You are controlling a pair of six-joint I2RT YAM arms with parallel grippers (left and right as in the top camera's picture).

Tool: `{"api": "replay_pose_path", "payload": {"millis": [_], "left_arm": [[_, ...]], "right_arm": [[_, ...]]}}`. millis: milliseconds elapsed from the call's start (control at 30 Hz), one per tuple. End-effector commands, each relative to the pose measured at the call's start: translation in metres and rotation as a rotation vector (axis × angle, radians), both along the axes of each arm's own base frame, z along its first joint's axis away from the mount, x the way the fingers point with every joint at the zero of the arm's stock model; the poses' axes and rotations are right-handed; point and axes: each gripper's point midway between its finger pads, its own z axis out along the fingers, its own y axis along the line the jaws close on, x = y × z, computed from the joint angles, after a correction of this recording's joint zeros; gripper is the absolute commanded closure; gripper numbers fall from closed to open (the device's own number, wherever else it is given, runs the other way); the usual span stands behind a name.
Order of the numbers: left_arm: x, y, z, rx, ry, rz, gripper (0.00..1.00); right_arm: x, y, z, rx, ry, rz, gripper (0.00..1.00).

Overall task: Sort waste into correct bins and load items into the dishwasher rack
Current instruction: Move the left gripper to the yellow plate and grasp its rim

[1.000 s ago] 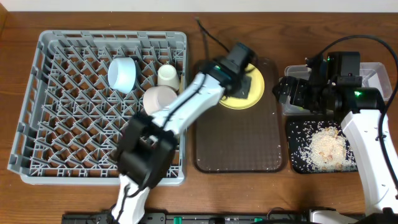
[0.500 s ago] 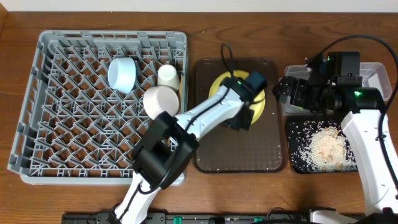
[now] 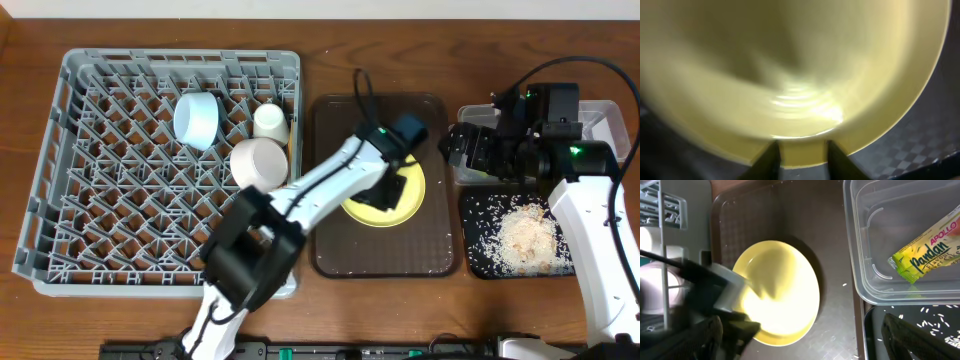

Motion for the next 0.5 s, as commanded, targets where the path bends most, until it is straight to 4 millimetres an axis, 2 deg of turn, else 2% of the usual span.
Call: {"api": "replay_pose_path", "payload": {"millis": [0,100,267,467], "left_arm": [[0.030,0.029,0.026,0.013,-0.093,0.109,0.58],[0.042,0.047,0.022,0.017,-0.080,0.168,0.58],[0.044,0.070,0.007,0.047,-0.048,0.212,0.58],[0.039,0.072,-0.018,0.047,-0.047,0.210,0.58]], "right_arm": [[0.000,0.004,0.001,-0.002,-0.006,0.020,0.01],[0.000,0.003,0.001,-0.002,-0.006,0.020,0.01],[0.000,0.003,0.001,-0.002,-0.006,0.020,0.01],[0.000,0.003,0.001,-0.002,-0.006,0.020,0.01]]}}
